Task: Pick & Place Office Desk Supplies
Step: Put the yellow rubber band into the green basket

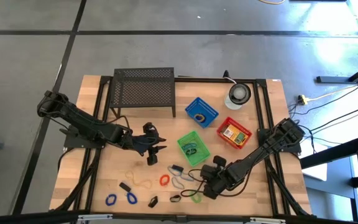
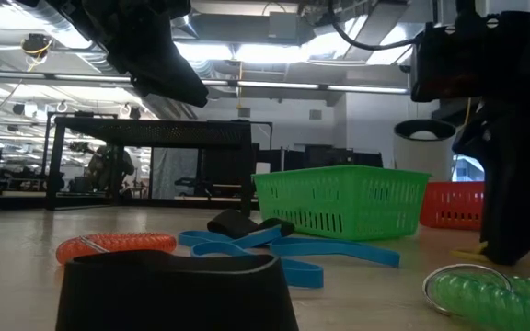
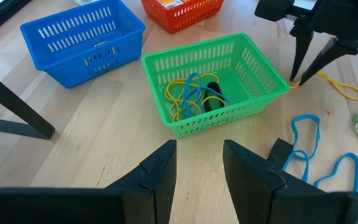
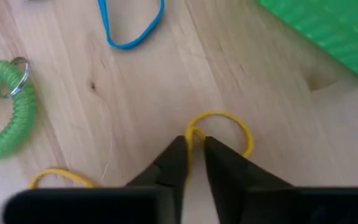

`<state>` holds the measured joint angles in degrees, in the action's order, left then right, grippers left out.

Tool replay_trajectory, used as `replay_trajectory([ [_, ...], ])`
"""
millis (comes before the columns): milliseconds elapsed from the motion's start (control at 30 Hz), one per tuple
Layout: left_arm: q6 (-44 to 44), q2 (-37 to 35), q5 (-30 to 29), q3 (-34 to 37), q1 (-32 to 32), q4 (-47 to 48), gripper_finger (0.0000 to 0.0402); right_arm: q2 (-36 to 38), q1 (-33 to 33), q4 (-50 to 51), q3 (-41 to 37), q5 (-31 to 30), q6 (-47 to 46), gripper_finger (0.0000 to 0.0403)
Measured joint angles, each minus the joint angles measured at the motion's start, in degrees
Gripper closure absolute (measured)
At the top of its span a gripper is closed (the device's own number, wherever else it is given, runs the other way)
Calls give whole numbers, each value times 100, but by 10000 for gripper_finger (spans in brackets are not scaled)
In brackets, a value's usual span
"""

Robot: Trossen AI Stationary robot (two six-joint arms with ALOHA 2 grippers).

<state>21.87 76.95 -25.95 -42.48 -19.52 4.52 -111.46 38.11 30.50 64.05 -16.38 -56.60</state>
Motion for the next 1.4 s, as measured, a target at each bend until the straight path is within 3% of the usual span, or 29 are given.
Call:
replay_trajectory([
  [100, 0, 0, 2, 0, 0, 0, 276, 0, -2, -50, 0, 52, 4, 392],
  [400, 0, 0, 11, 0, 2, 2, 277, 277, -2, -53, -66, -186, 33, 398],
  [667, -4, 0, 11, 0, -1, 2, 276, 1208, 14, -100, -61, -1619, 51, 398],
  [767, -7, 0, 8, 0, -1, 0, 277, 1596, 19, -266, -55, -2432, 218, 398],
  [933, -9, 0, 6, 0, 1, 2, 277, 2036, 69, -1117, -47, -4033, 1317, 398],
  [1100, -8, 0, -5, 0, 1, -1, 276, 2112, 63, -2291, -39, -5174, 3364, 398],
  [1200, -7, 0, -7, 0, 2, 1, 276, 2116, -9, -2895, -38, -5345, 4282, 397],
  [1400, -7, 0, -8, 0, 2, 1, 276, 2116, -189, -3612, -39, -5125, 4964, 396],
])
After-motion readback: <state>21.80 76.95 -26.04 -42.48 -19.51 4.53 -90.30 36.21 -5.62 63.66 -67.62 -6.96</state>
